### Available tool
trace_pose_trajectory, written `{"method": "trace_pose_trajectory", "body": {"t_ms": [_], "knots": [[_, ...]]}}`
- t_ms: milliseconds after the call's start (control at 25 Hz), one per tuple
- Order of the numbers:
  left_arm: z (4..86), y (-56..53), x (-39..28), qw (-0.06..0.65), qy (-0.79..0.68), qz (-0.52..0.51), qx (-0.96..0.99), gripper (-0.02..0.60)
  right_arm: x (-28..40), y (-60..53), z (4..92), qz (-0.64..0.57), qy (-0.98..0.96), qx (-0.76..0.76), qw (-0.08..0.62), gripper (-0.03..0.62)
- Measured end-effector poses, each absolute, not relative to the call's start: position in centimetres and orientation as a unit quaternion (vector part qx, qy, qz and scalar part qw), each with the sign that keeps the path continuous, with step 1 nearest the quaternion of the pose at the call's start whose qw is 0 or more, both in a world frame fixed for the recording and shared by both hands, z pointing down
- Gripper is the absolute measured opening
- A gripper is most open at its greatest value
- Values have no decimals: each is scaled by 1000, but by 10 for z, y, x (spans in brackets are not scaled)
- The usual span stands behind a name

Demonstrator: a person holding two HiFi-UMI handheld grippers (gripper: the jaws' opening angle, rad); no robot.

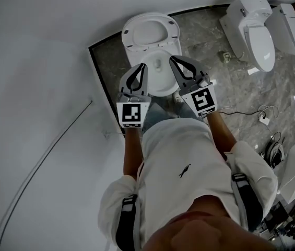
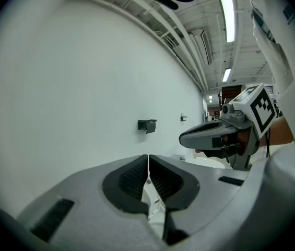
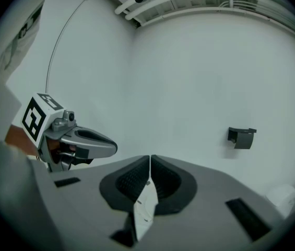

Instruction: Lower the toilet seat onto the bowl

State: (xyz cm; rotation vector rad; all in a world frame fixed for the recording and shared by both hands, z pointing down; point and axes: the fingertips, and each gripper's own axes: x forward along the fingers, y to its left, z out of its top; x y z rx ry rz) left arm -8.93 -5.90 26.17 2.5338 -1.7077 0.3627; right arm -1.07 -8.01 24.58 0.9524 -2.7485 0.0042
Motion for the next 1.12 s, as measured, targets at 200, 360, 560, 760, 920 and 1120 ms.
{"method": "trace_pose_trajectory", "body": {"t_ms": [200, 360, 560, 760, 920, 1120], "knots": [[275, -80, -105, 38, -537, 120, 834, 31, -21, -99, 263, 4, -926, 352, 138, 31], [291, -95, -115, 45, -523, 126, 842, 31, -30, -110, 279, 8, -918, 367, 149, 31], [307, -112, -126, 48, -506, 135, 850, 31, -42, -123, 293, 7, -911, 382, 157, 32], [320, -126, -133, 46, -491, 141, 859, 31, -46, -134, 307, 1, -901, 399, 169, 32], [330, -138, -141, 46, -484, 144, 862, 31, -47, -144, 321, 5, -893, 414, 177, 32], [346, -158, -147, 48, -482, 155, 861, 32, -47, -165, 334, 1, -889, 416, 190, 34]]}}
